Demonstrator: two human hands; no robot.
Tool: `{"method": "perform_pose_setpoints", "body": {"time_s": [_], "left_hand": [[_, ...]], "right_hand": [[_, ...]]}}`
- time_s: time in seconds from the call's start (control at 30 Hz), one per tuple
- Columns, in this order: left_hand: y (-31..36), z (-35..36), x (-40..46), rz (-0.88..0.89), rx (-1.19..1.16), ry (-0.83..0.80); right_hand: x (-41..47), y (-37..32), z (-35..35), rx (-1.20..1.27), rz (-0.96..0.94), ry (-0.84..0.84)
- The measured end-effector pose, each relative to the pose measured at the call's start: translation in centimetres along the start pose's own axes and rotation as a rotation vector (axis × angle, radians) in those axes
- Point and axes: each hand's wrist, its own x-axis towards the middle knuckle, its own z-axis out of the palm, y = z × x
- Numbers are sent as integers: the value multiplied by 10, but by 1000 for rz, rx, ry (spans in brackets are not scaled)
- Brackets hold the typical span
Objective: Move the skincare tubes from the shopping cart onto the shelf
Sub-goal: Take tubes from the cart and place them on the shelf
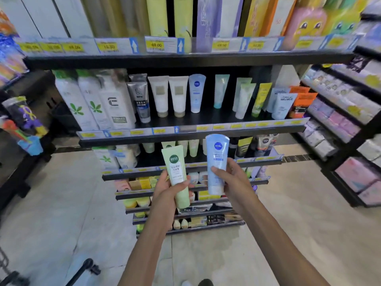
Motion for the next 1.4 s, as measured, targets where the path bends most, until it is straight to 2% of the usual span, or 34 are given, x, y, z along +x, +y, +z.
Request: {"method": "perform_pose_setpoints", "body": {"time_s": [0.43,0.67,0.97,1.4], "left_hand": [[15,8,84,31,100,-7],[19,13,103,63,110,21],[11,13,117,61,112,34],[2,-1,114,52,107,81]], "right_hand": [[176,-97,40,-274,-283,-39],[251,-100,40,-545,-317,-20],[279,-85,35,-689,-347,-14],[283,-82,42,-774,-357,31]]}}
